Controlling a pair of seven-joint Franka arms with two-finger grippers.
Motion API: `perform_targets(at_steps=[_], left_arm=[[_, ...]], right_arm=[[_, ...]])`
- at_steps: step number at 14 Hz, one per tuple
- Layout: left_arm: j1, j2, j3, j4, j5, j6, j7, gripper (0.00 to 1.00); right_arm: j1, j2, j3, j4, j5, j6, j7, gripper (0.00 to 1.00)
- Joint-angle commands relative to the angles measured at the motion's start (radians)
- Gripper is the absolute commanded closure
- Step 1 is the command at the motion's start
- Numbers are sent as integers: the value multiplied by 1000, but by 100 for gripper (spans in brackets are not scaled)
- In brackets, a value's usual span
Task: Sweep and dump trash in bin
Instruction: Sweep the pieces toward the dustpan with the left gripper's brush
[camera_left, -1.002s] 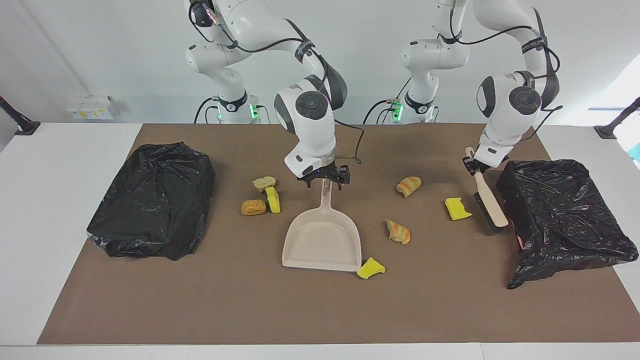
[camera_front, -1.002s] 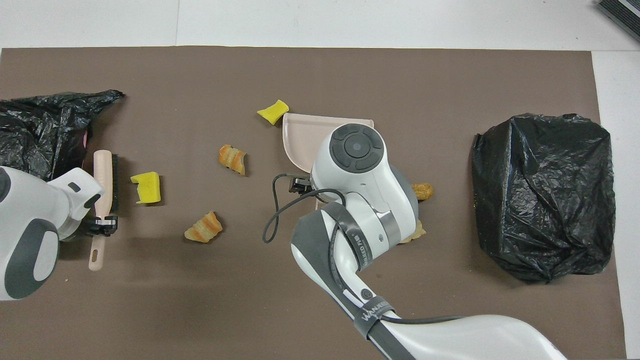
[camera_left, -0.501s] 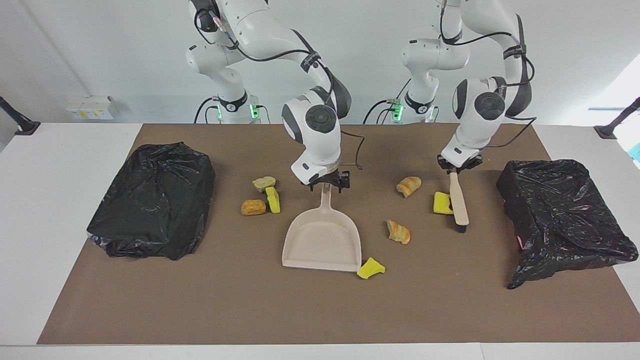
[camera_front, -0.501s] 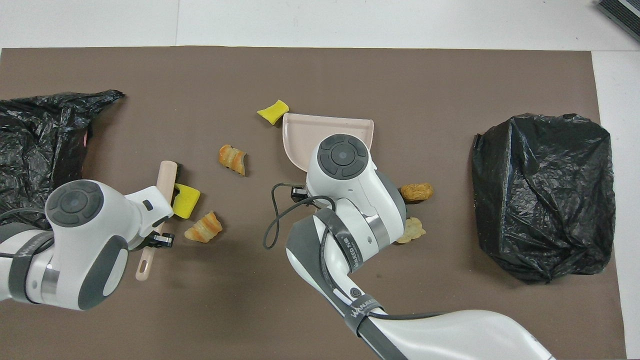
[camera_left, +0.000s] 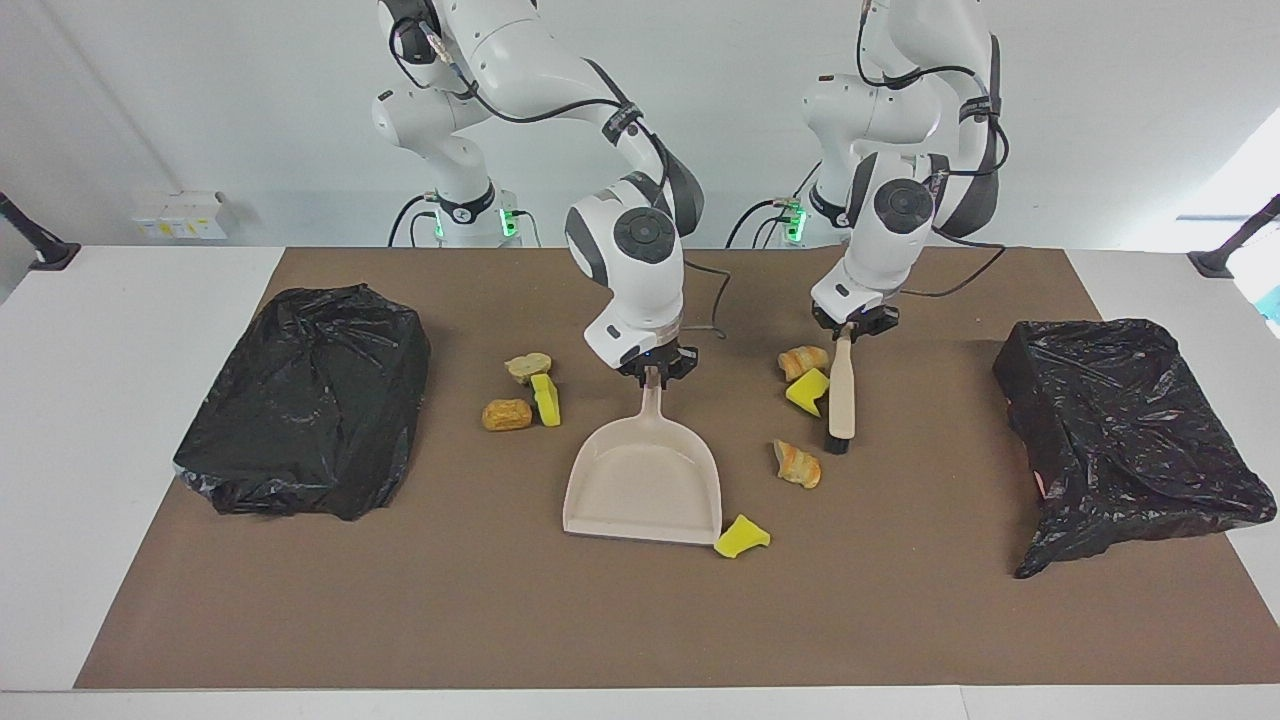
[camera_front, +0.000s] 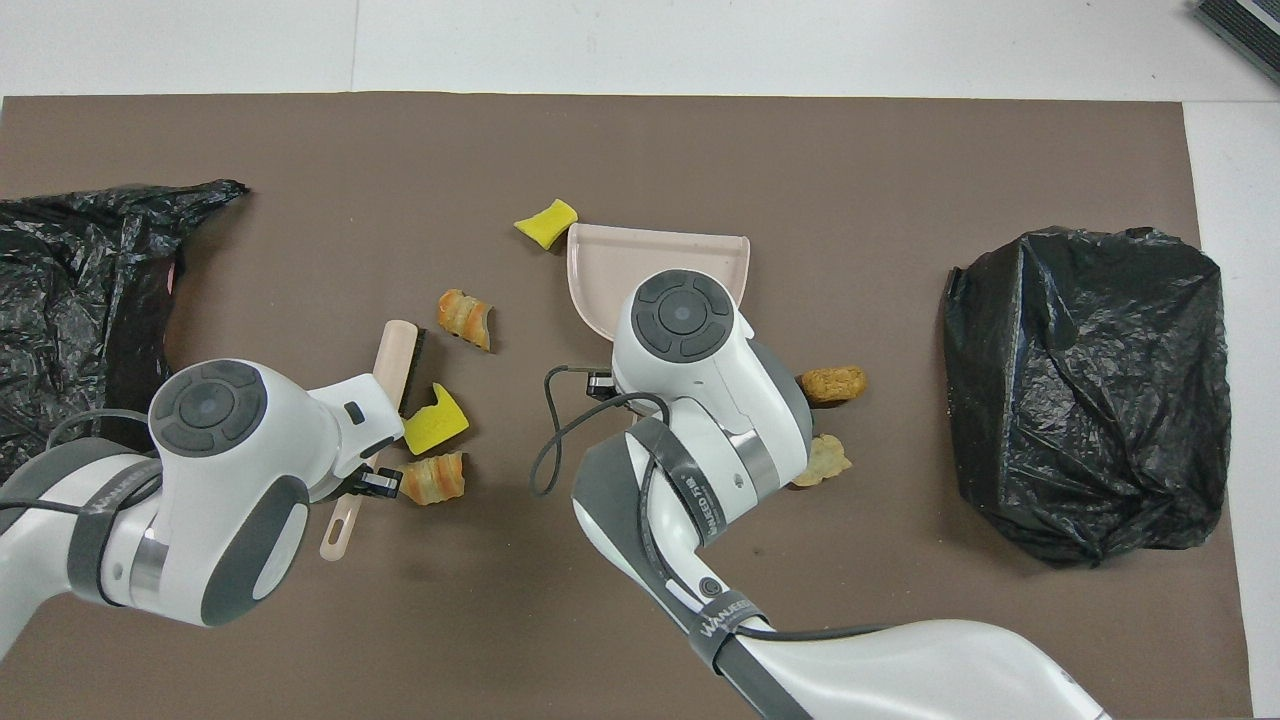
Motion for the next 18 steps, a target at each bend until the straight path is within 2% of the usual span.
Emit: perform_targets(at_steps=[1, 3, 7, 10, 12, 13, 15, 16, 17, 18], left_arm=[[23, 41, 11, 161, -12, -130, 15, 100], [31, 70, 8, 230, -13, -138, 13, 100], [17, 204, 5, 396, -97, -106, 4, 100], [5, 290, -1, 460, -101, -60, 1, 100], [6, 299, -1, 468, -101, -55, 0, 100], [13, 301, 0, 465, -101, -54, 0, 100], [37, 310, 2, 473, -90, -40, 7, 100], [58, 343, 0, 501, -89, -58, 7, 100], [50, 404, 0, 572, -73, -60, 9, 100], [45, 452, -1, 613, -70, -49, 9, 100]], right_arm=[[3, -22, 0, -27, -29, 4, -74, 100], [2, -38, 1, -27, -39, -30, -168, 100], [-63, -96, 1, -36, -23, -73, -584, 100], [-98, -105, -2, -47, -35, -59, -987, 100], [-141, -95, -2, -47, -50, -44, -1174, 100], [-156, -88, -3, -42, -85, -36, -1296, 100], [-170, -87, 1, -36, -188, -36, -1423, 100], [-161, -70, 0, -25, -243, -36, -1458, 100], [-161, -41, 3, 11, -278, -43, -1495, 100], [-172, -12, 4, 48, -280, -45, -1565, 100]])
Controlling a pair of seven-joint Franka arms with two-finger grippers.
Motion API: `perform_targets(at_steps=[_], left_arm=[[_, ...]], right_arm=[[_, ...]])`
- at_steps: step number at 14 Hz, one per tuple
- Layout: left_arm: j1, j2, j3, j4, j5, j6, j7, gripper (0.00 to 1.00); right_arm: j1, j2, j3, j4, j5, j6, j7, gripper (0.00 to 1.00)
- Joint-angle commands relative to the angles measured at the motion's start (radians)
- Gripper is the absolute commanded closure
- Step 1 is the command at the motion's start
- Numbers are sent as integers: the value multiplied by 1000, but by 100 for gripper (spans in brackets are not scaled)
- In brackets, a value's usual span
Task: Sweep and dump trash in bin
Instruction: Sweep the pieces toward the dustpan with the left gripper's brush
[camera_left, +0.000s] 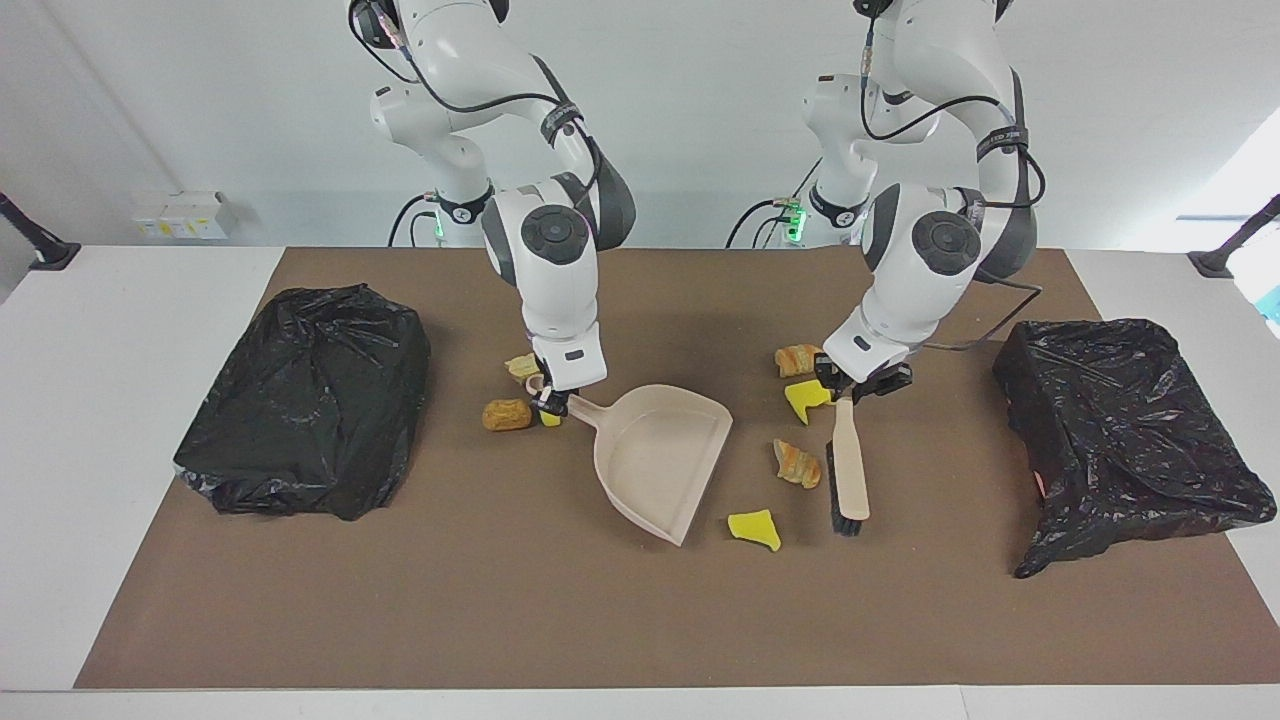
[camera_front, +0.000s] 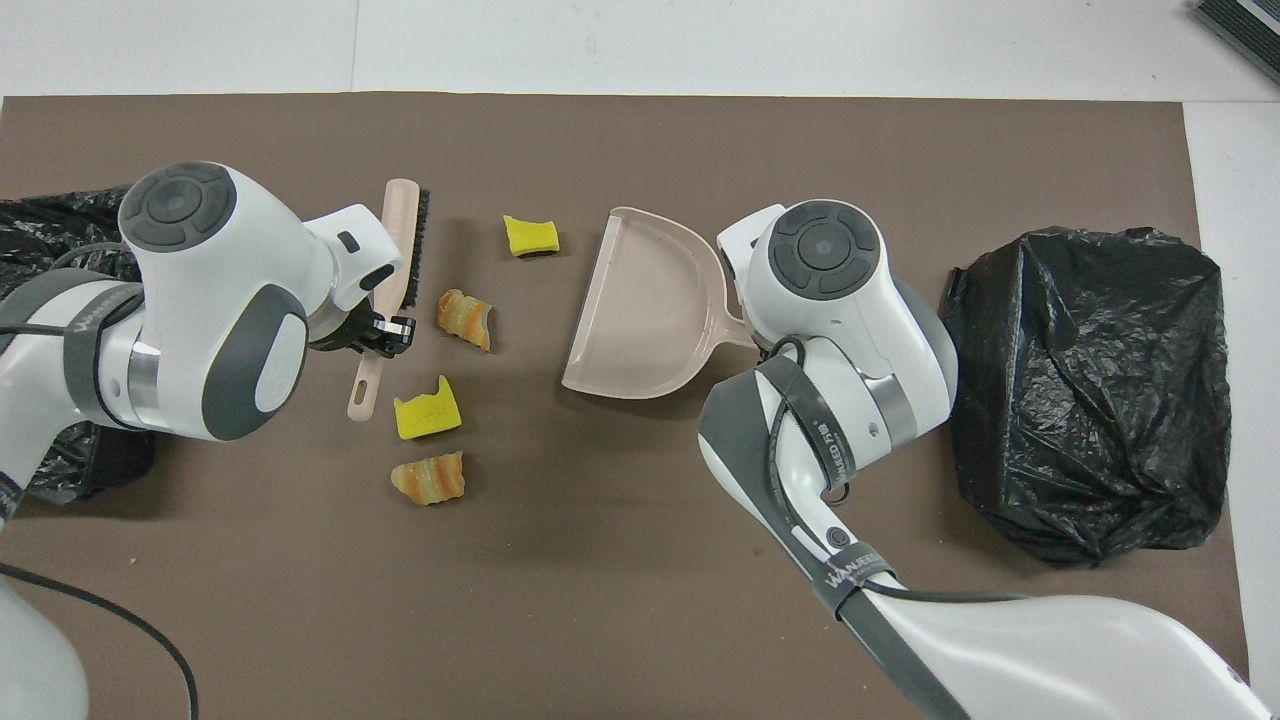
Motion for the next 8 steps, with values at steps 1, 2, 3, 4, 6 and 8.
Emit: perform_targets(at_steps=[1, 2, 3, 4, 6, 8], left_arm=[[-7, 133, -3, 136, 14, 4, 4, 100], [-24, 136, -3, 135, 22, 7, 5, 100], [-33, 153, -3, 135, 38, 11, 5, 100], [-50, 195, -3, 142, 64, 24, 4, 100], [-106, 231, -3, 147, 86, 44, 1, 100], [-126, 229, -3, 168, 88, 5, 1, 100]], right_arm=[[-12, 83, 12, 96, -38, -4, -181, 100], [-17, 106, 12, 136, -35, -22, -237, 100], [-23, 108, 12, 144, -35, -48, -263, 100], [-22, 107, 14, 144, -32, -73, -297, 100], [-12, 100, 14, 124, 8, -70, -355, 100], [-11, 93, 12, 107, 13, -70, -346, 100]])
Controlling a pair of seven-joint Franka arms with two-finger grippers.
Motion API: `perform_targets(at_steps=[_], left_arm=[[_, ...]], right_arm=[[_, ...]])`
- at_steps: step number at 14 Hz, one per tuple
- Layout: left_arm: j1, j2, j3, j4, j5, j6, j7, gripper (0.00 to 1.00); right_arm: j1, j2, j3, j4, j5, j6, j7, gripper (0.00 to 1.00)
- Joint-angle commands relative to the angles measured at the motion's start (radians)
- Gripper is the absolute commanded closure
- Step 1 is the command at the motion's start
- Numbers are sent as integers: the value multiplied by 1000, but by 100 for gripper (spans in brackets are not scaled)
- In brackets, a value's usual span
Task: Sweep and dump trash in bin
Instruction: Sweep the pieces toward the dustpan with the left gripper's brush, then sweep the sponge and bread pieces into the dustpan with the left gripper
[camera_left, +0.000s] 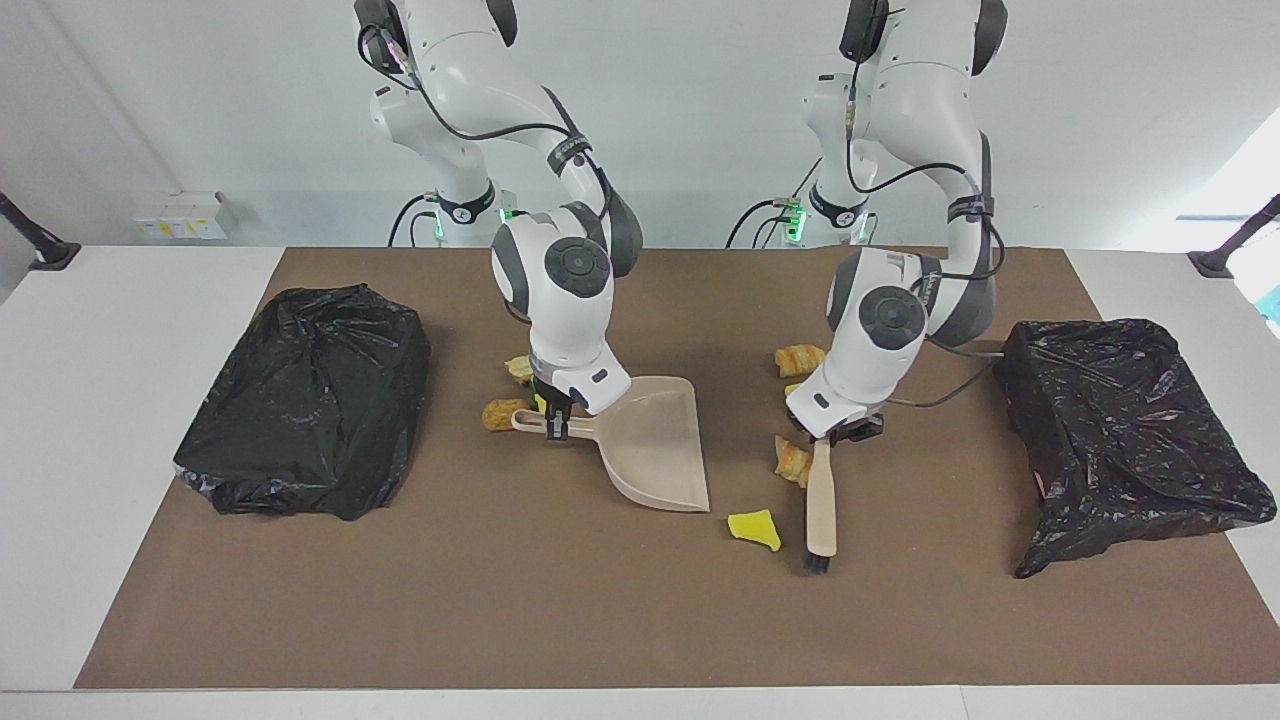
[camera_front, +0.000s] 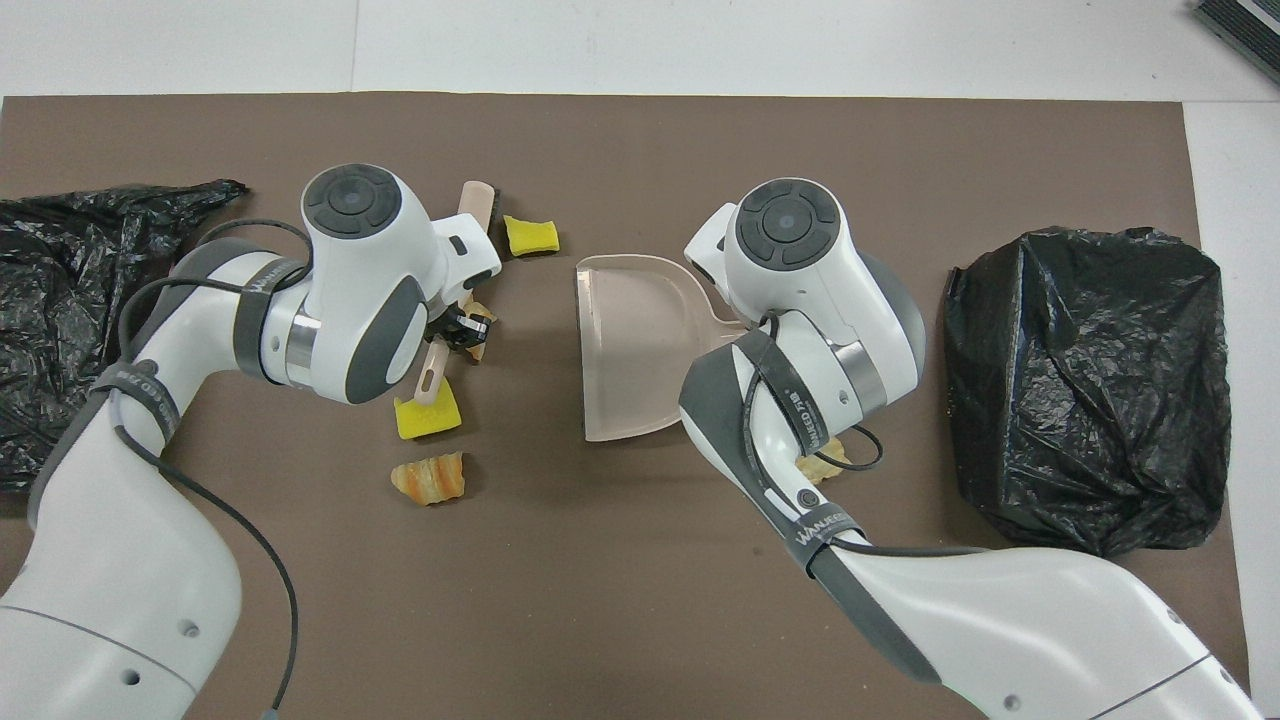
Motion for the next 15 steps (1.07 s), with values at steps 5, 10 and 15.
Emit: perform_targets(at_steps=[5, 10, 15], left_arm=[[-89, -43, 12, 39, 50, -227, 16, 100], [-198, -97, 9, -10, 48, -347, 19, 100], [-244, -173, 9, -12, -10, -370, -108, 100]], right_arm=[[-1, -17, 9, -21, 23, -16, 72, 100], [1, -20, 9, -26, 23, -16, 106, 100], [1, -20, 9, -26, 22, -16, 106, 100]])
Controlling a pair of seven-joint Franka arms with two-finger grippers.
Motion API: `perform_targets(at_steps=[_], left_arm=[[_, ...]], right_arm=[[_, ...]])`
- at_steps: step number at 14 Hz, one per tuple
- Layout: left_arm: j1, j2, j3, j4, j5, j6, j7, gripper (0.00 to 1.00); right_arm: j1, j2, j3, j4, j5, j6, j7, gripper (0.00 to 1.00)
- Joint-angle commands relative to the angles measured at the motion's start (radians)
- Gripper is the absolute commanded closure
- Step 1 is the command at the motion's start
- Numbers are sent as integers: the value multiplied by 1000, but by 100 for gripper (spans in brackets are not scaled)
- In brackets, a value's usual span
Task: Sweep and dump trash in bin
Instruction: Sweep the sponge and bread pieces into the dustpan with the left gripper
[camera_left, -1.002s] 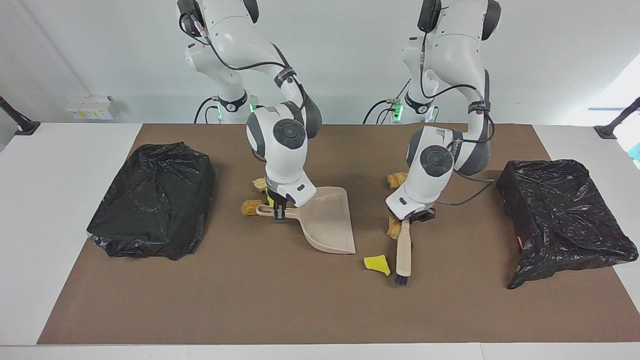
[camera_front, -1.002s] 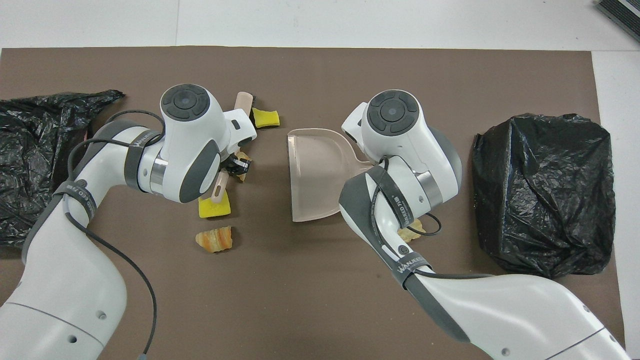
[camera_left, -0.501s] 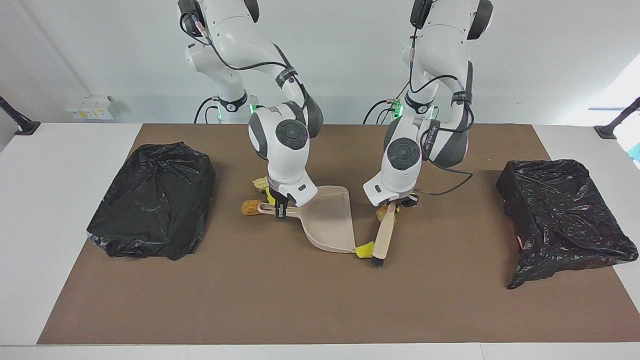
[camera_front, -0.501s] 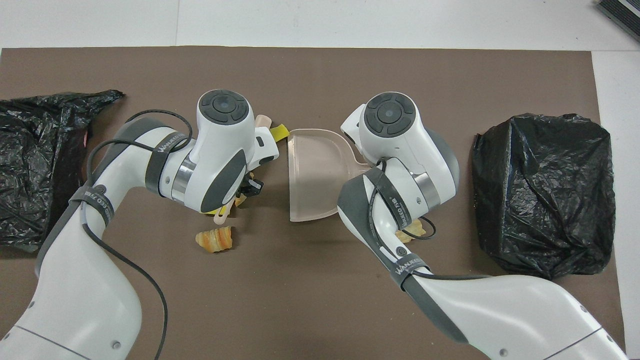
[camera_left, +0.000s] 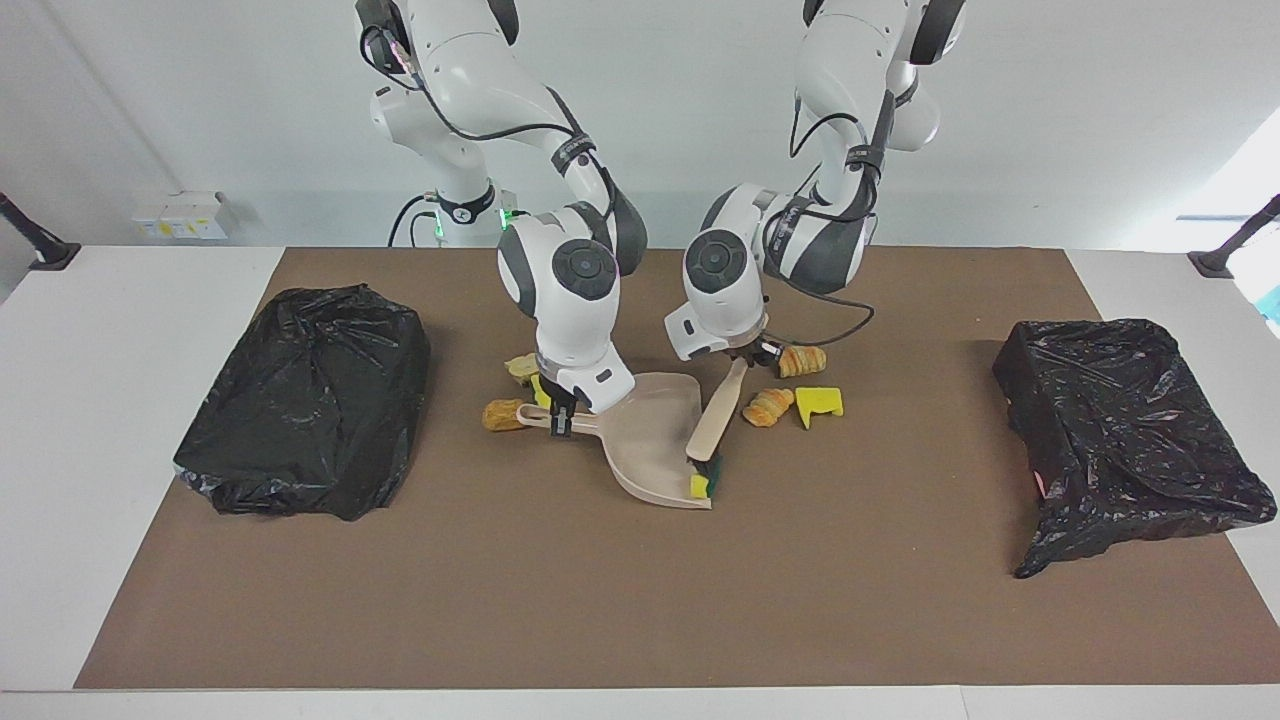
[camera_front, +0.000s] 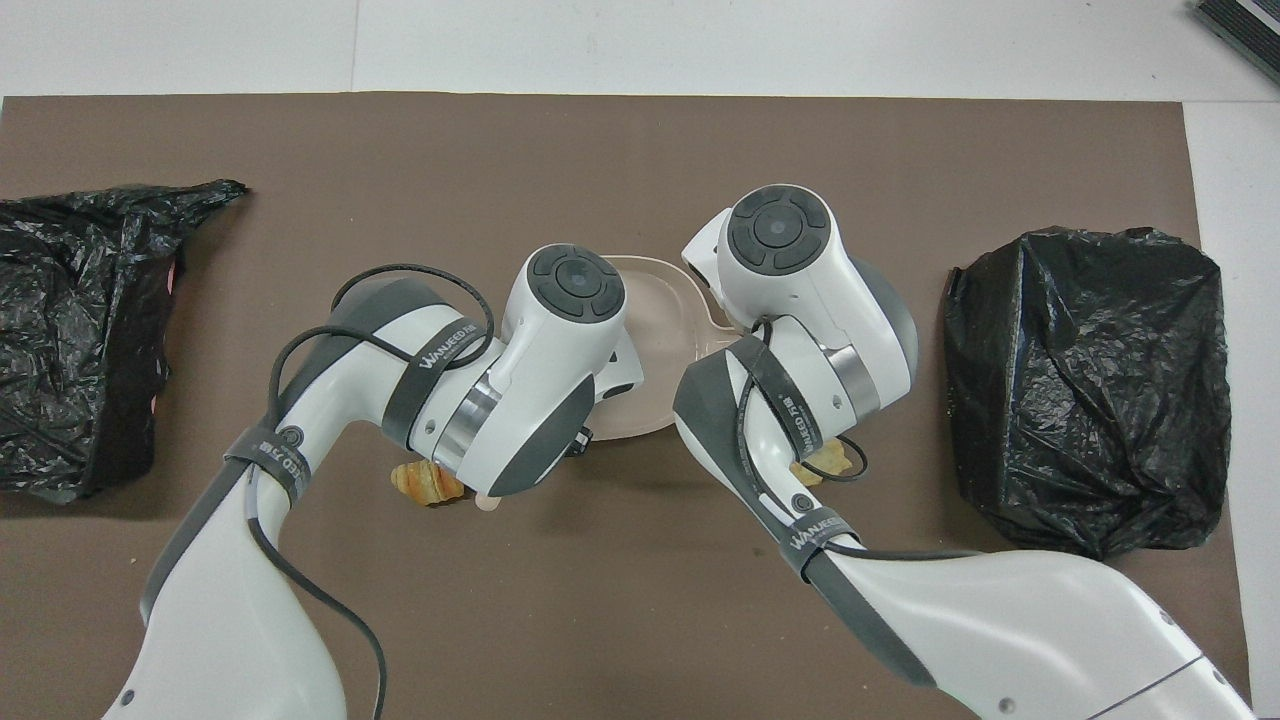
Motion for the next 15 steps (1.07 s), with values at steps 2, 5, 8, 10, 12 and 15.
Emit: perform_targets(at_steps=[2, 5, 8, 10, 12, 15], left_arm=[[30, -98, 15, -39, -60, -65, -171, 100], [57, -107, 17, -45, -63, -140, -315, 100], [94, -147, 17, -121, -63, -182, -567, 100], [141, -190, 17, -218, -63, -148, -715, 100], [180, -227, 18, -284, -63, -157, -732, 100], [247, -297, 17, -402, -63, -142, -618, 100]], right_arm=[[-3, -19, 5, -20, 18, -5, 29, 100], [-3, -19, 5, -20, 18, -9, 29, 100], [-17, -45, 8, -46, 140, -6, -1, 100], [-16, -68, 8, -118, 170, 66, -20, 100], [-2, -93, 8, -173, 170, 106, -11, 100], [-3, -93, 10, -173, 170, 111, -11, 100]])
